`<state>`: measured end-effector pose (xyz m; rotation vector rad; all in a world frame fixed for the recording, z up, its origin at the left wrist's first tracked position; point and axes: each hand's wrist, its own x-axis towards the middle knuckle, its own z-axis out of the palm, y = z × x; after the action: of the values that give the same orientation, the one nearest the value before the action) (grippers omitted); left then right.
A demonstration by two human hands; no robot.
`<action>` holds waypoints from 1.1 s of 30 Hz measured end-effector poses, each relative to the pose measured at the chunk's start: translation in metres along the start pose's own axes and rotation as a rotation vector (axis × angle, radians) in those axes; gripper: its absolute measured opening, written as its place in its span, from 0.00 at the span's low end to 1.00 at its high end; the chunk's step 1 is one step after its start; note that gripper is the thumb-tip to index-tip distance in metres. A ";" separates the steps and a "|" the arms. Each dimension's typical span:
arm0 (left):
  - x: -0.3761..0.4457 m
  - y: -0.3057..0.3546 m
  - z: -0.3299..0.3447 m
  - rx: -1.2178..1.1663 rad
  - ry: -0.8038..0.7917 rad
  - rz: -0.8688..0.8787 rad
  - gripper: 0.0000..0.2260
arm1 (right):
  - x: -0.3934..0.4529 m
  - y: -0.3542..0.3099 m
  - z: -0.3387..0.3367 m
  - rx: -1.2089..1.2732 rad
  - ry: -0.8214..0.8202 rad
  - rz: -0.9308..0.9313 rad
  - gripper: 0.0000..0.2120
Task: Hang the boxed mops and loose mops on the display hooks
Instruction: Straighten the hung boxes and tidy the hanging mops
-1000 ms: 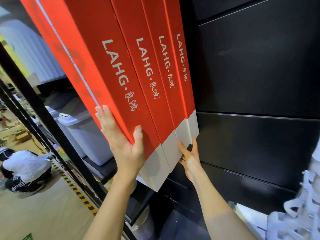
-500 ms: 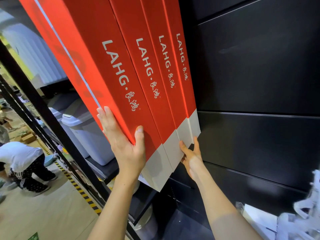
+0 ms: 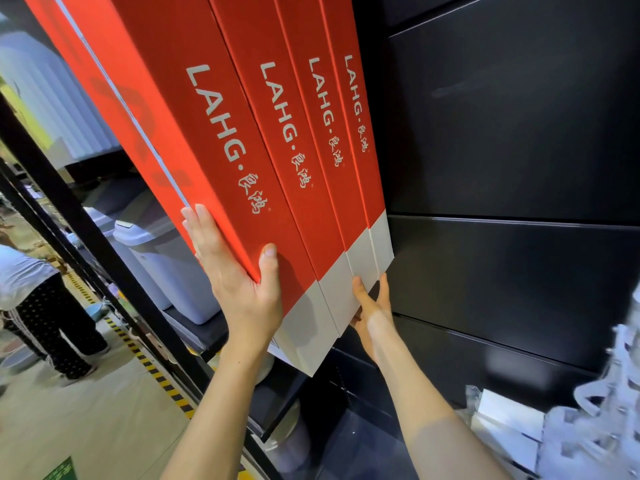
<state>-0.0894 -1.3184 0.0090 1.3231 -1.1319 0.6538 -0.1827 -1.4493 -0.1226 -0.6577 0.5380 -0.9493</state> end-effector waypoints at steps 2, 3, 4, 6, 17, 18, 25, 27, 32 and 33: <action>0.000 -0.002 0.001 -0.002 -0.002 0.003 0.37 | -0.013 0.010 0.000 0.022 -0.020 0.036 0.45; 0.000 -0.003 0.001 -0.002 -0.003 0.004 0.37 | -0.020 0.017 0.001 0.039 -0.033 0.059 0.47; 0.000 -0.003 0.001 -0.001 -0.003 0.006 0.37 | -0.027 0.023 0.003 0.060 -0.047 0.079 0.46; 0.000 -0.003 0.001 -0.004 -0.002 0.011 0.38 | -0.038 0.035 0.007 0.096 -0.082 0.096 0.44; 0.002 -0.012 -0.001 -0.018 -0.022 0.028 0.36 | -0.058 0.039 0.016 0.107 -0.124 0.025 0.51; 0.002 -0.013 -0.001 -0.019 -0.023 0.026 0.36 | -0.058 0.039 0.016 0.110 -0.123 0.022 0.51; 0.000 -0.010 -0.001 -0.027 -0.024 0.021 0.37 | -0.060 0.039 0.018 0.115 -0.109 0.039 0.52; 0.000 -0.009 -0.001 -0.024 -0.025 0.013 0.37 | -0.061 0.038 0.018 0.103 -0.102 0.043 0.52; 0.001 -0.004 -0.002 -0.008 -0.027 -0.011 0.38 | -0.067 0.026 0.018 0.013 -0.088 0.076 0.52; 0.001 -0.003 -0.002 -0.007 -0.025 -0.015 0.37 | -0.069 0.022 0.018 -0.028 -0.086 0.081 0.51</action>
<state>-0.0863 -1.3175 0.0089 1.3364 -1.1424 0.6235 -0.1911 -1.3756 -0.1170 -0.6938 0.4985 -0.8351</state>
